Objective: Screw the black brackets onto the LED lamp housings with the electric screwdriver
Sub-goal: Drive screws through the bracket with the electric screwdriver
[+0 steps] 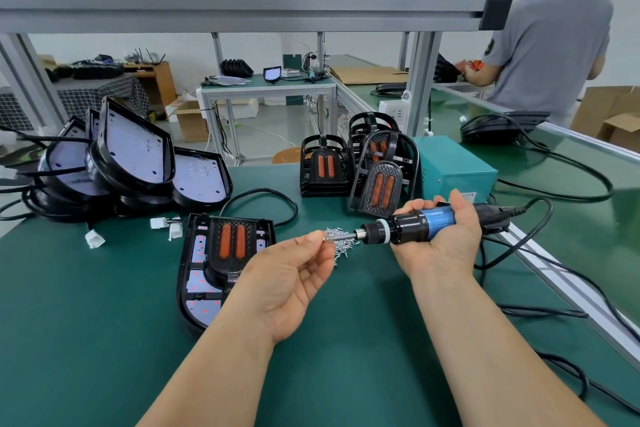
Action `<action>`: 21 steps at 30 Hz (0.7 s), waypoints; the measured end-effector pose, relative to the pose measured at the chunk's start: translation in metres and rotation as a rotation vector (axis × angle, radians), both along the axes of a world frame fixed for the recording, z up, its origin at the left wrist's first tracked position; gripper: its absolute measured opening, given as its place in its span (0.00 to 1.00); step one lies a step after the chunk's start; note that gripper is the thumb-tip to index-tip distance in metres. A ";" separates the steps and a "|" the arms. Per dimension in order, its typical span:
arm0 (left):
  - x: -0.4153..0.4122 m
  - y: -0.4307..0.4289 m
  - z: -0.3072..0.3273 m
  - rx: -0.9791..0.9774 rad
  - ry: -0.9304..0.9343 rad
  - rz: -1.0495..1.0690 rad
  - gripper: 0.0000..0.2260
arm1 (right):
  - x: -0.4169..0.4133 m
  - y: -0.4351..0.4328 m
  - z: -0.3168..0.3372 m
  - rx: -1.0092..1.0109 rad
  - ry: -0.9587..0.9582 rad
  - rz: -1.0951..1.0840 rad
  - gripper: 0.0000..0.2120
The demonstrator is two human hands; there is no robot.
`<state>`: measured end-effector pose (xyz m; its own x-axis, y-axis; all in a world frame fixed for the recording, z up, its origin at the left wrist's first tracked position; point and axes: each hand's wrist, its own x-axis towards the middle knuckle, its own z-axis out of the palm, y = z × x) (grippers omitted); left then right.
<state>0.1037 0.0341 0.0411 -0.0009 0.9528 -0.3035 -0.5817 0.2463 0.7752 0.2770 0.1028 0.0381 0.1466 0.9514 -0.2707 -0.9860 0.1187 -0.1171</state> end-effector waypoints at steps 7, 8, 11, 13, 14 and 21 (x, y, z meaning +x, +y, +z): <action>-0.001 0.001 -0.001 0.011 0.055 -0.011 0.03 | -0.002 -0.002 0.000 -0.004 -0.001 -0.002 0.09; -0.001 0.001 -0.002 0.011 0.062 -0.007 0.03 | -0.002 -0.002 0.000 -0.005 -0.001 -0.004 0.10; -0.001 0.002 -0.002 0.012 0.097 0.006 0.03 | -0.002 -0.002 0.002 0.002 -0.010 -0.014 0.10; -0.001 0.002 -0.003 0.020 0.132 0.014 0.03 | -0.002 -0.003 0.003 0.012 -0.021 -0.019 0.09; 0.000 0.002 -0.003 0.023 0.149 0.020 0.04 | -0.002 -0.003 0.004 0.017 -0.023 -0.024 0.09; 0.006 0.002 -0.008 0.023 0.224 0.071 0.07 | -0.003 -0.007 0.008 0.074 -0.105 -0.059 0.10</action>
